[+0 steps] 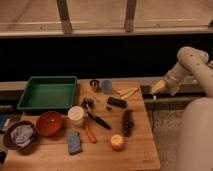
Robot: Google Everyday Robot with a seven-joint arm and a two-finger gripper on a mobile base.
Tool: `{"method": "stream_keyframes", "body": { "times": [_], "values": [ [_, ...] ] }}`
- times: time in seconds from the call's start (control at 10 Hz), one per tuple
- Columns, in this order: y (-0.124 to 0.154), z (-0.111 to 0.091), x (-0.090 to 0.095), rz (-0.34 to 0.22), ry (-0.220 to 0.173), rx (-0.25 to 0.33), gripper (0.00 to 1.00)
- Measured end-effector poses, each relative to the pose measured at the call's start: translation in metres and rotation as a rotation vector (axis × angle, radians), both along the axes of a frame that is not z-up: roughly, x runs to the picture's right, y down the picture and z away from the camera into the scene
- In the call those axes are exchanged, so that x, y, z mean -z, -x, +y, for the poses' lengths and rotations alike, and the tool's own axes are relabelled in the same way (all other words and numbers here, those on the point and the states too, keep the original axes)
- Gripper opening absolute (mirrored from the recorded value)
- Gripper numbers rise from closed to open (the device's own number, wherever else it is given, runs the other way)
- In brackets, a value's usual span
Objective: Place banana in metal cup
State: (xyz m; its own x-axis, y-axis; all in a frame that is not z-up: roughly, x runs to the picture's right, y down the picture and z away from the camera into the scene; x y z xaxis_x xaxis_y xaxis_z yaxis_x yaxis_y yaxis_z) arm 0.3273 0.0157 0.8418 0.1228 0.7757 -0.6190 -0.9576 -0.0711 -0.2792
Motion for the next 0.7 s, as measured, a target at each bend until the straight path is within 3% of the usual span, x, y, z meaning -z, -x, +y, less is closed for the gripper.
{"method": "stream_keyframes", "body": {
  "times": [0.2, 0.4, 0.5, 0.7],
  "values": [
    [0.028, -0.022, -0.017, -0.024, -0.031, 0.014, 0.75],
    [0.061, -0.038, -0.027, -0.044, -0.104, 0.045, 0.75],
    [0.075, -0.041, -0.029, -0.058, -0.155, 0.095, 0.75],
    [0.101, -0.030, -0.018, -0.080, -0.296, 0.298, 0.75]
  ]
}}
